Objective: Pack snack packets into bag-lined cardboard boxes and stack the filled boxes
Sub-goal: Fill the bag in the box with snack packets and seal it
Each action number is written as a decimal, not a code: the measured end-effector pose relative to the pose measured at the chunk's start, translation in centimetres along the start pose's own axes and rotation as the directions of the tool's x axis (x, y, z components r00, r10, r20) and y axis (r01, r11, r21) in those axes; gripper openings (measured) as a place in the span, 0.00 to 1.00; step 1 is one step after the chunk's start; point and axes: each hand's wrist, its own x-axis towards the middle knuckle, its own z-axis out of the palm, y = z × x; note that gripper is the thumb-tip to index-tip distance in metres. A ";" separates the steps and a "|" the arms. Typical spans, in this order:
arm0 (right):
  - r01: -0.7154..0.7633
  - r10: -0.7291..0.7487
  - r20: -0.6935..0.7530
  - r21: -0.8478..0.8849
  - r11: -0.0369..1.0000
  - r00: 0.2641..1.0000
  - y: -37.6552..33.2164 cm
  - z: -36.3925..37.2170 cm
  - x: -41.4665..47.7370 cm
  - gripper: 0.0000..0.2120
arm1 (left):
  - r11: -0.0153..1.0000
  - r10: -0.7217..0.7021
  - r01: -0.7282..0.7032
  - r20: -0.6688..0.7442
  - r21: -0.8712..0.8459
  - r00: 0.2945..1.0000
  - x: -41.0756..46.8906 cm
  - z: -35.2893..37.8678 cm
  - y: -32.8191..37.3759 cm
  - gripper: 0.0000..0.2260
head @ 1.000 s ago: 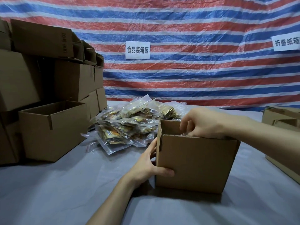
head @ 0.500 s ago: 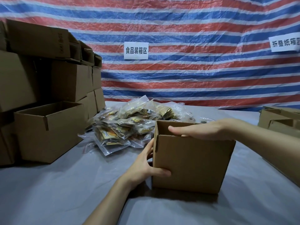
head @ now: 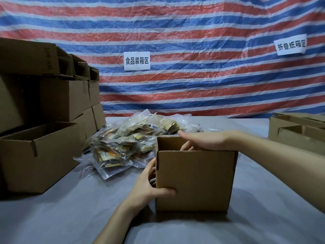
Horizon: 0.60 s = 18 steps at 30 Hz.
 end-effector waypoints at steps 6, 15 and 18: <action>0.520 -0.315 -0.611 0.188 0.833 0.727 1.7 -2.6 -0.8 0.26 | 0.991 -0.049 0.032 -0.135 -0.126 0.990 -0.1 0.0 0.1 0.48; 0.232 0.012 -0.828 0.170 0.958 0.560 14.7 -0.3 3.4 0.04 | 0.984 -0.060 0.021 -0.215 -0.179 0.975 0.0 0.0 0.1 0.47; 0.095 0.115 -0.808 0.207 0.974 0.578 19.6 2.3 4.5 0.11 | 0.985 -0.058 0.020 -0.216 -0.174 0.975 -0.1 0.0 0.2 0.47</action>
